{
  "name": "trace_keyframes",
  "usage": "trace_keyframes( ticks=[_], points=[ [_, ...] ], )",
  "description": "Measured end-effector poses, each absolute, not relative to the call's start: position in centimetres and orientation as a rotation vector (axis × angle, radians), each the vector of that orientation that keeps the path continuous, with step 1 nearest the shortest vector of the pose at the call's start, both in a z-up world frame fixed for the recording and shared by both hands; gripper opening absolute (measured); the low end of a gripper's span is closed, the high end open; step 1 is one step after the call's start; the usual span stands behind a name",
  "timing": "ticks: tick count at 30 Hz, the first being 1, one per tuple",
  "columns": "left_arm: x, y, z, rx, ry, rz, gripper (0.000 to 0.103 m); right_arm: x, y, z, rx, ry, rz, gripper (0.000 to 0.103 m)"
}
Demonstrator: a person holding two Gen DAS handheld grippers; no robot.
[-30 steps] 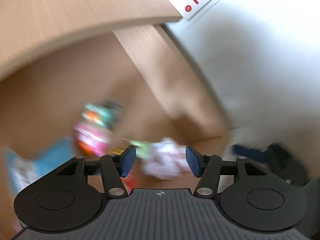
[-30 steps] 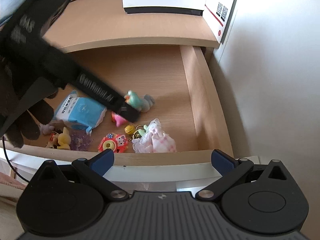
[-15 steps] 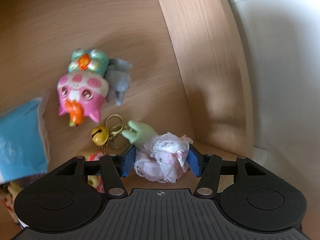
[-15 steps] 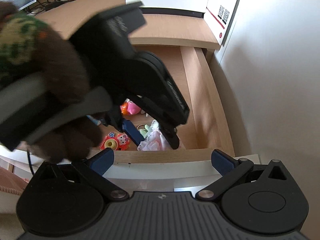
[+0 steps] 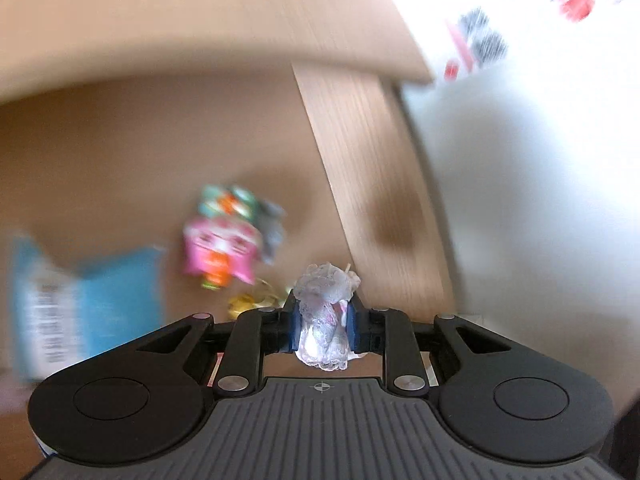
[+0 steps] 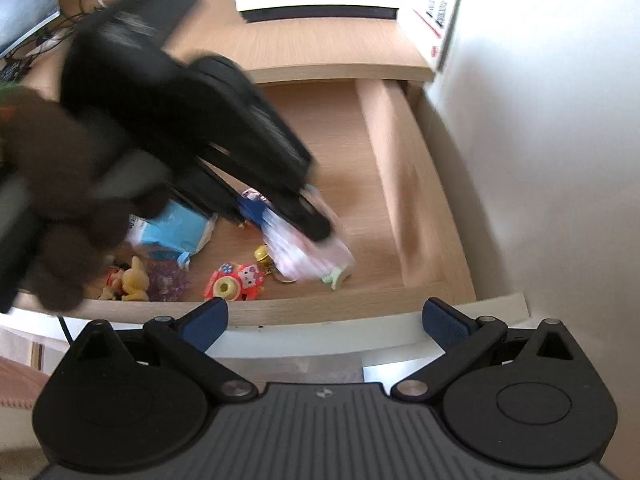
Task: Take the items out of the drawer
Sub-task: 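Grasp the pink lace cloth with the left gripper and lift it, then carry the lace cloth up with the left gripper while the right gripper grasps the blue wipe packet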
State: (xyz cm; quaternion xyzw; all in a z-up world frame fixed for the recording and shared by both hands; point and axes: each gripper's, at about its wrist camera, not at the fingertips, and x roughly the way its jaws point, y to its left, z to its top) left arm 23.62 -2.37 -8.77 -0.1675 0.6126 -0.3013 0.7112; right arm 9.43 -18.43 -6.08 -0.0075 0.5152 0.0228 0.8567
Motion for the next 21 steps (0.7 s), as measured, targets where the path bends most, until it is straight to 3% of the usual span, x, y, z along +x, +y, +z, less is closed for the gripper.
trace_keyframes(
  ticks=[7,15,21],
  points=[
    [20.8,7.9,-3.9,-0.381,1.152,-0.514,0.022,13.0,-18.2,-3.5,0.03,0.99,0.139,0.103],
    [17.8,12.9,-2.7,-0.384,1.043,-0.335,0.022,22.9,-17.2,-8.2,0.216,1.194,0.155,0.103],
    [15.9,17.0,-2.8,-0.476,1.07,-0.21,0.022,24.3,-14.2,-10.3,0.058,1.252,0.163,0.099]
  ],
)
